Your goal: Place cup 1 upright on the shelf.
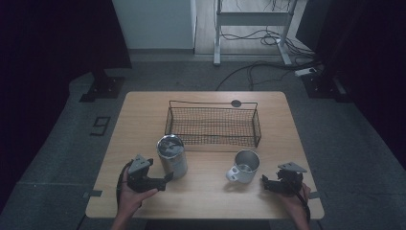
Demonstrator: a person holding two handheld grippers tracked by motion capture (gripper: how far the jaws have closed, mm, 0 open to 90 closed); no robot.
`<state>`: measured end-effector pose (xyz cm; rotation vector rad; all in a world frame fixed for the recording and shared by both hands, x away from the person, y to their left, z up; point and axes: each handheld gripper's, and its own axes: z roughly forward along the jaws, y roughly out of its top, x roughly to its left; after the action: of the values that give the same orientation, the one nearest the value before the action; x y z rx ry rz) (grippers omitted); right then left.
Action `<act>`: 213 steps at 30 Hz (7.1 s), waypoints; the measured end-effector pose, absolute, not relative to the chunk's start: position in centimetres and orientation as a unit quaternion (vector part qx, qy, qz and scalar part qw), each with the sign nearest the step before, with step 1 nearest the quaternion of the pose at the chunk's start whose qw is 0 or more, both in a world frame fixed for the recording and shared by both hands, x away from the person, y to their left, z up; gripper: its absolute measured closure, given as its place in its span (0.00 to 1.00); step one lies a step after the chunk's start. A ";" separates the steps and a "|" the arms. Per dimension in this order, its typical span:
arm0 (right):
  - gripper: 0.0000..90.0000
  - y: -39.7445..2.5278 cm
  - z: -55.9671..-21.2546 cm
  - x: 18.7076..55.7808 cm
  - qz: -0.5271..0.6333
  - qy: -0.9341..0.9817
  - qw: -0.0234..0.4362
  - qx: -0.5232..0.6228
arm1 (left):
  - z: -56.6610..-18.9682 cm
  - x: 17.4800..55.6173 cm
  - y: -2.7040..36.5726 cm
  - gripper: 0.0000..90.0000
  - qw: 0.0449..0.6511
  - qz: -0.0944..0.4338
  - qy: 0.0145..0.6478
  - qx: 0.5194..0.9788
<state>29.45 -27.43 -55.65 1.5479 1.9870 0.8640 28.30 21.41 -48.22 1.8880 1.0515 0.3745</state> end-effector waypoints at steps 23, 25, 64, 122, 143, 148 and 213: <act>0.04 -27.4 -55.6 29.5 0.315 0.725 0.237 0.565 | -47.4 30.9 19.9 0.00 0.454 0.162 0.422 0.768; 0.04 -27.4 -55.6 29.5 0.315 0.725 0.237 0.565 | -47.4 31.1 19.7 0.00 0.451 0.163 0.421 0.770; 0.05 -27.5 -55.6 29.7 0.316 0.723 0.237 0.567 | -47.5 32.9 18.0 0.03 0.452 0.193 0.400 0.774; 0.07 -27.5 -55.6 29.7 0.316 0.718 0.242 0.571 | -42.2 31.7 20.2 0.04 0.493 0.202 0.394 0.749; 0.08 -27.5 -55.6 29.6 0.316 0.717 0.242 0.572 | -40.7 32.2 19.6 0.05 0.507 0.203 0.388 0.742; 0.08 -27.5 -55.6 29.6 0.316 0.717 0.242 0.572 | -40.2 32.5 19.8 0.05 0.514 0.198 0.391 0.738; 0.09 -27.6 -55.6 29.8 0.315 0.715 0.243 0.574 | -38.0 38.3 17.8 0.05 0.498 0.222 0.383 0.746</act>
<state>29.80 -27.57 -55.58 1.5695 1.9549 0.8599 38.34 17.83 -37.95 1.8051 0.9274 0.5369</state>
